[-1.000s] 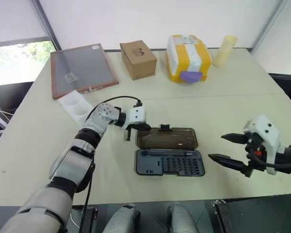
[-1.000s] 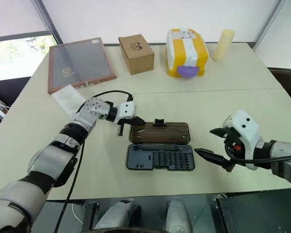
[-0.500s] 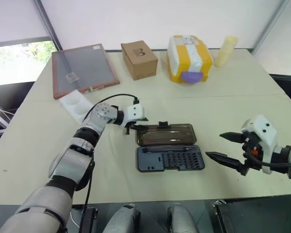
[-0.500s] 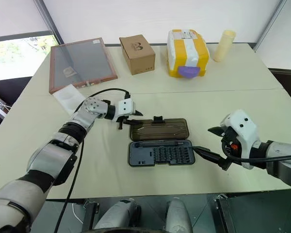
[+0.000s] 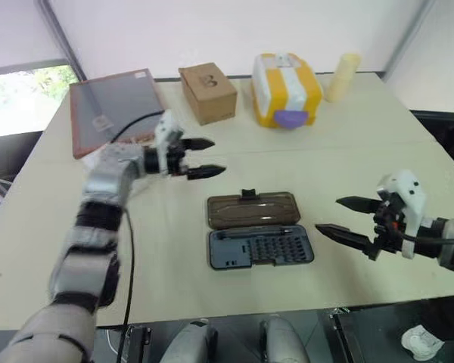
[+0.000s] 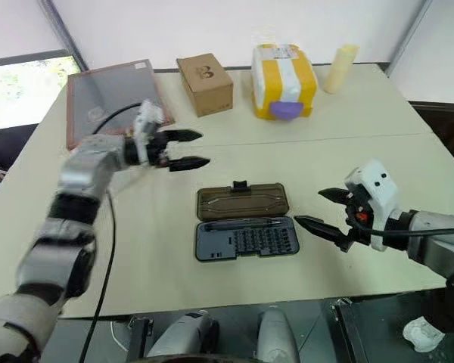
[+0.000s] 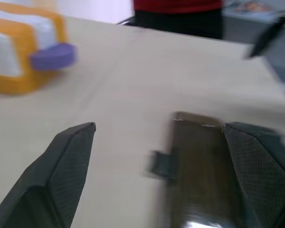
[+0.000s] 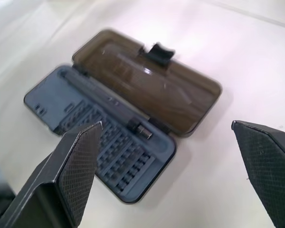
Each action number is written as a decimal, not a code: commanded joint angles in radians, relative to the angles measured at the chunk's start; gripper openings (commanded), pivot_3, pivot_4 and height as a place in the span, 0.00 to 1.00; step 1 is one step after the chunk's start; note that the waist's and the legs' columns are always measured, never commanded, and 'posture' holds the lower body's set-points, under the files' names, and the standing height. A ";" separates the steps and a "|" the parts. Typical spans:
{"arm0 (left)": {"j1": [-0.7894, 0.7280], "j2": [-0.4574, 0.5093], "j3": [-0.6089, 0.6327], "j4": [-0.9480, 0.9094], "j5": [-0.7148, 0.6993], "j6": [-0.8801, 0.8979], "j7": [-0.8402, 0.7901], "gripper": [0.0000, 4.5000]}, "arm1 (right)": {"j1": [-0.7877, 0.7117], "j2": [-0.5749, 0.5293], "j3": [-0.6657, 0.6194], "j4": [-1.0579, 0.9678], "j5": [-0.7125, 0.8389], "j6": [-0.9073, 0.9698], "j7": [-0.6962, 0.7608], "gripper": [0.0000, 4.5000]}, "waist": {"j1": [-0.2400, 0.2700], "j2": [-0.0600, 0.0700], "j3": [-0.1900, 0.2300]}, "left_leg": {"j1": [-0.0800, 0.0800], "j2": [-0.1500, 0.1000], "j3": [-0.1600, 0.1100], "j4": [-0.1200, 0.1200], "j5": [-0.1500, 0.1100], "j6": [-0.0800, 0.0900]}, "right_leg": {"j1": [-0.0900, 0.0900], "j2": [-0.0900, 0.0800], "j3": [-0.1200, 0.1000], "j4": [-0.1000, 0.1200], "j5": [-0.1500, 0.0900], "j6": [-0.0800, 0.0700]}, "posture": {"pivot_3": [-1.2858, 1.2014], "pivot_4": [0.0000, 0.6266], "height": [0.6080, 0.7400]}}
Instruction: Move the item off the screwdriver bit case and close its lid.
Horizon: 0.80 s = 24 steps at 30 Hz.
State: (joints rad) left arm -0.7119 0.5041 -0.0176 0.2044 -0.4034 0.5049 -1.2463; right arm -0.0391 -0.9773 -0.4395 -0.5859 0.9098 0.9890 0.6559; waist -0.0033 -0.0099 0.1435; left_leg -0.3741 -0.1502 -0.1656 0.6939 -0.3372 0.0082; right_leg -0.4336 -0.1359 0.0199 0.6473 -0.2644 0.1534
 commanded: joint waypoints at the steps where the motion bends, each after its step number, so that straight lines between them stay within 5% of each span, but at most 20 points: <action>1: 0.208 0.057 -0.006 -0.387 -0.132 0.212 0.055 0.82 | -0.115 0.020 0.096 0.102 -0.091 -0.100 0.015 1.00 | -0.009 0.000 0.000 | 0.000 0.000 0.000 -0.001 0.000 0.000 | 0.000 0.000 0.000 0.000 0.000 0.000 | 0.52 0.24 1.00; 8: 0.442 0.119 -0.101 -0.566 -0.048 0.124 0.121 0.01 | -0.375 0.094 0.368 0.377 -0.343 -0.255 0.044 1.00 | 0.018 0.001 0.002 | 0.000 0.000 0.000 0.002 0.000 -0.001 | 0.001 0.001 0.000 -0.002 0.000 0.000 | 0.52 0.24 1.00; 24: 0.433 0.127 -0.367 -0.316 0.279 -0.310 0.100 0.01 | -0.643 0.211 0.689 0.691 -0.628 -0.307 0.233 1.00 | 0.015 0.003 0.002 | 0.000 0.000 0.001 0.000 0.000 -0.001 | 0.001 0.001 0.000 -0.004 0.000 0.000 | 0.52 0.24 1.00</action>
State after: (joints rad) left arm -0.2951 0.6237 -0.3429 -0.1578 -0.1835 0.1939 -1.1510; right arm -0.6383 -0.7724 0.2388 0.0906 0.3064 0.6981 0.8590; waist 0.0120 -0.0073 0.1451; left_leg -0.3738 -0.1500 -0.1650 0.6939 -0.3374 0.0072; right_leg -0.4326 -0.1352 0.0198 0.6435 -0.2644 0.1530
